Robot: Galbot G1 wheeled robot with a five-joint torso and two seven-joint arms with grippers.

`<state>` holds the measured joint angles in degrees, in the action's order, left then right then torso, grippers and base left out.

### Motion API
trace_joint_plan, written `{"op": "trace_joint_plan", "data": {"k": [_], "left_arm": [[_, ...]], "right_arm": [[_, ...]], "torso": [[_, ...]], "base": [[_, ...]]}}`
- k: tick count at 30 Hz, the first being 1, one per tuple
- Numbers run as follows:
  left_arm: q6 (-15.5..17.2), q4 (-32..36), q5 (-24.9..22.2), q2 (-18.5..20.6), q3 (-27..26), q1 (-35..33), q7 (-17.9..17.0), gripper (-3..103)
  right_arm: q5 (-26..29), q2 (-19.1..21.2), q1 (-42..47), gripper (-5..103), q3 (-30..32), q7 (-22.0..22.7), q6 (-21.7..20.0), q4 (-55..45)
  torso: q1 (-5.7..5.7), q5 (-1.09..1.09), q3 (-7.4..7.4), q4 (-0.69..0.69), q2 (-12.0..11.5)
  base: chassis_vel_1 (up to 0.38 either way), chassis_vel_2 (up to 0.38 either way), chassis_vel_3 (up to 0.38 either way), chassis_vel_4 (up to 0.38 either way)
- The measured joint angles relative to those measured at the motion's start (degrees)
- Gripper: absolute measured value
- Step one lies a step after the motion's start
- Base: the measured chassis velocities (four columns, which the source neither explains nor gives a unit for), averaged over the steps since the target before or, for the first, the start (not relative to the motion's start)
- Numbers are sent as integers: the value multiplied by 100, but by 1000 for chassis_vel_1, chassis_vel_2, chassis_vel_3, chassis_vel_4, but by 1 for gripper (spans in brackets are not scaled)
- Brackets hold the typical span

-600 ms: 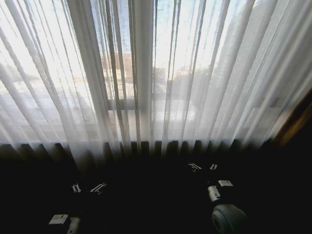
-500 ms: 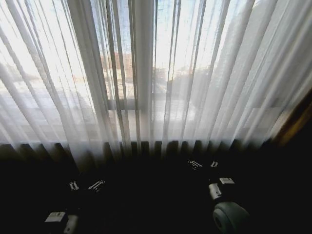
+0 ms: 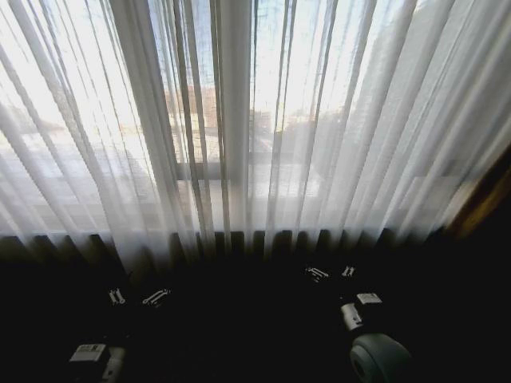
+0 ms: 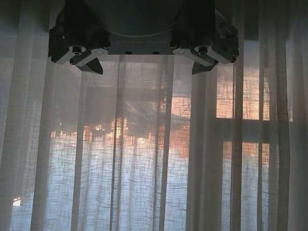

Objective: Open the curtains by pulling them apart, changing their state from closed to fully open.

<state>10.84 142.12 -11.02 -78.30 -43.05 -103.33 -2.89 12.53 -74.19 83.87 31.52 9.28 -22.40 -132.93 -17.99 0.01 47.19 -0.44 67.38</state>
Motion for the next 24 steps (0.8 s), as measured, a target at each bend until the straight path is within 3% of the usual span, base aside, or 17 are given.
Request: {"op": "trace_joint_plan", "data": {"k": [14,24], "left_arm": [[-230,-96,-13,-16,10,-74,41,100],[-295,-104,-14,-42,24,-92,48,100]], "right_arm": [[-246,-79,39,100,-63,-107,253,143],[-289,-77,87,100,-108,-115,279,148]], "torso": [[1,0,0,-1,0],[1,-1,-1,0,1]], "base": [[-3,2,3,-4],[-142,162,125,-156]]}}
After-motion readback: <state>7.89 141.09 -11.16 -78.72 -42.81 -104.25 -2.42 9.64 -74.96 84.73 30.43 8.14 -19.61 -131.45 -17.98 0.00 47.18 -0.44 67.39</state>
